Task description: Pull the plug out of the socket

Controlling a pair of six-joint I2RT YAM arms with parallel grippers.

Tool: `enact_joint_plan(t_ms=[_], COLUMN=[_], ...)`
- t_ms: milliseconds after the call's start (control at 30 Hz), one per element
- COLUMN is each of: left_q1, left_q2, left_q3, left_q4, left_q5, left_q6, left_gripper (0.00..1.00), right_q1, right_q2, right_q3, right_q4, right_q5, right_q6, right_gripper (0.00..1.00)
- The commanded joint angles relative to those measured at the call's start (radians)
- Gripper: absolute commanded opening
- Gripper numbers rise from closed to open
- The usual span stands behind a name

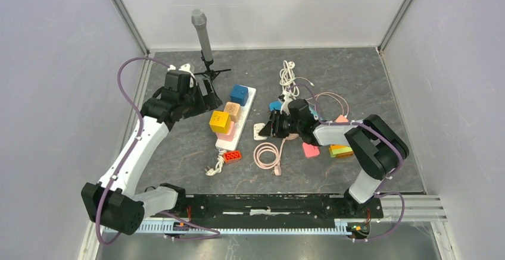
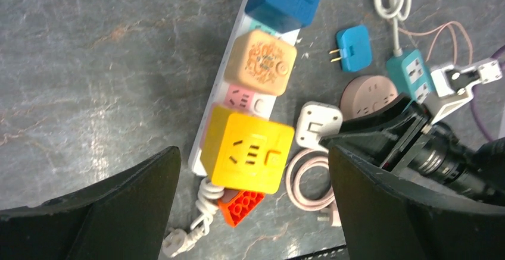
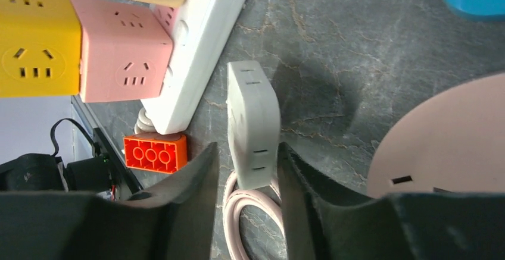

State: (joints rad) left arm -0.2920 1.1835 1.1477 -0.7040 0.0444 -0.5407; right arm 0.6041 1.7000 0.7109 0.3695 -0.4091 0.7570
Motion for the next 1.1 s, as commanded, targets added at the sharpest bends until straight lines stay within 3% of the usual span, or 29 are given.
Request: enact_joint_plan(t_ms=[0,200,333,633,833,1067], left_q1=[0.005,0.004,0.002,-0.039,-0.106,-0.151], left_q2=[-0.063,-0.081,-0.084,-0.065,-0.011,0.043], left_q3=[-0.045,-0.097,-0.109,-0.134,-0.115,-0.092], left_q4=[-0.055,-0.060,-0.055,-0.011,0.006,0.008], left_q5=[-0.015,0.046,0.063,0.099,0.016,-0.083], left_q6=[0.084,0.139,0.158,0.170,0.187,0.192], left_gripper=[1.00,1.00,1.00,1.00,0.99,0.98], right_q1=[-0.003,-0.007,-0.007,0.015,0.084,0.159], right_q2=[-0.012,-0.057,-0.102,-0.198,-0.128,0.000], right_q3=[0.034,0.045,0.042,-0.028,-0.031,0.048], right_q4=[-0.027,-0.092,-0.096,0.102,0.315,0.366], right_q5=[0.059,0.148,0.178,0.108,0.074,0.092], right_q6=[-0.033,-0.079,-0.110,-0.091,0.071,0.186], right_gripper=[0.50,0.69,0.73,0.76,0.77,0.72])
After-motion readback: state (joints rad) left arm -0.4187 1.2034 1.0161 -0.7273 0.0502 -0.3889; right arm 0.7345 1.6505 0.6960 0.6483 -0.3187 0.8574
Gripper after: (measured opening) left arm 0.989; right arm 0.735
